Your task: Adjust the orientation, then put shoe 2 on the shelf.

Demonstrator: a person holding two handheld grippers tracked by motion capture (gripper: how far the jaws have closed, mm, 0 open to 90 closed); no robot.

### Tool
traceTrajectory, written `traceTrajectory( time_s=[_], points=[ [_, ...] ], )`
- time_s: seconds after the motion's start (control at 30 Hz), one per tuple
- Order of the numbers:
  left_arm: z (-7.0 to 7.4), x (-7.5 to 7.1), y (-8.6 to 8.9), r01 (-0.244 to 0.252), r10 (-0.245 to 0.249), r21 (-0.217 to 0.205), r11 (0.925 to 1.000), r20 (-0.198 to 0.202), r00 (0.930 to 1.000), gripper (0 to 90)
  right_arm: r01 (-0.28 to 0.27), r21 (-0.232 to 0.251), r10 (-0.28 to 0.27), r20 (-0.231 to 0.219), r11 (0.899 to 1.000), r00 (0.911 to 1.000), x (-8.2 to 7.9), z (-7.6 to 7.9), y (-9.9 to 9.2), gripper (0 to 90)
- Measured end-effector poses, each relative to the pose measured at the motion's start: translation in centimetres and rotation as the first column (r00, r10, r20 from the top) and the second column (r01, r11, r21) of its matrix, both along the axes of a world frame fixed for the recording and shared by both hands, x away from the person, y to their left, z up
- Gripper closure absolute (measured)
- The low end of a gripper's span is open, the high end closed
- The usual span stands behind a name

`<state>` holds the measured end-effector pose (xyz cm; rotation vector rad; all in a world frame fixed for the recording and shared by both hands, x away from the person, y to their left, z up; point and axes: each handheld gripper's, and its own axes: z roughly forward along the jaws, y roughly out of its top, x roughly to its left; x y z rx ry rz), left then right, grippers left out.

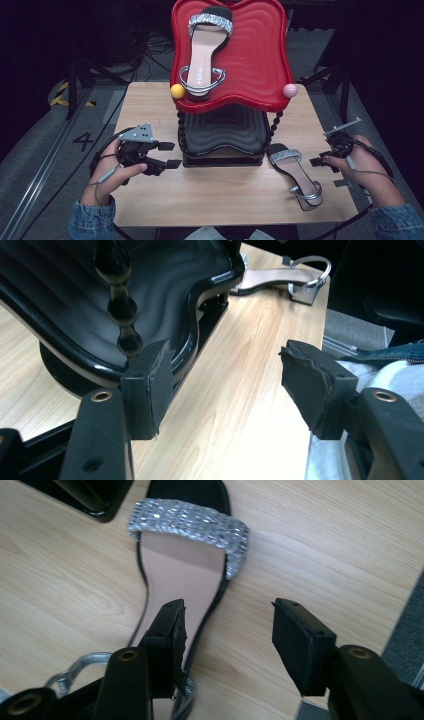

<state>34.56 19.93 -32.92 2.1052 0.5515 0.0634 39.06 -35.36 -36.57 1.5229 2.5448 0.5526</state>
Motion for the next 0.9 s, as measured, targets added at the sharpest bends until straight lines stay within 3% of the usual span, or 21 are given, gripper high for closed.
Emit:
traceTrajectory(
  time_s=[0.2, 0.6, 0.7, 0.8, 0.9],
  points=[
    [-0.5, 0.0, 0.2, -0.018, 0.018, 0.011, 0.9998, -0.007, 0.9998, 36.7, -0.007, -0.003, 0.007, -0.009, 1.0, 0.9999, 0.0, -0.1, 1.3, 42.0],
    [-1.1, -0.2, -0.1, -0.008, 0.01, 0.056, 0.9984, -0.023, 0.9997, 35.7, 0.012, -0.012, -0.013, -0.093, 1.0, 0.9955, 0.1, -2.3, 3.9, 32.5],
    [-1.3, 0.0, -0.1, -0.015, 0.016, 0.069, 0.9975, -0.025, 0.9996, 35.3, 0.045, -0.032, -0.05, -0.153, 0.998, 0.9869, 0.3, -3.6, 4.5, 29.6],
    [-1.5, 0.1, -0.1, -0.013, 0.016, 0.077, 0.9969, -0.028, 0.9995, 35.3, 0.06, -0.076, -0.072, -0.164, 0.995, 0.9838, 0.5, -4.7, 4.7, 29.1],
    [-1.6, 0.3, -0.1, -0.009, 0.011, 0.077, 0.997, -0.031, 0.9995, 35.3, 0.077, -0.079, -0.091, -0.181, 0.994, 0.9792, 0.3, -5.3, 4.9, 28.8]
  ],
)
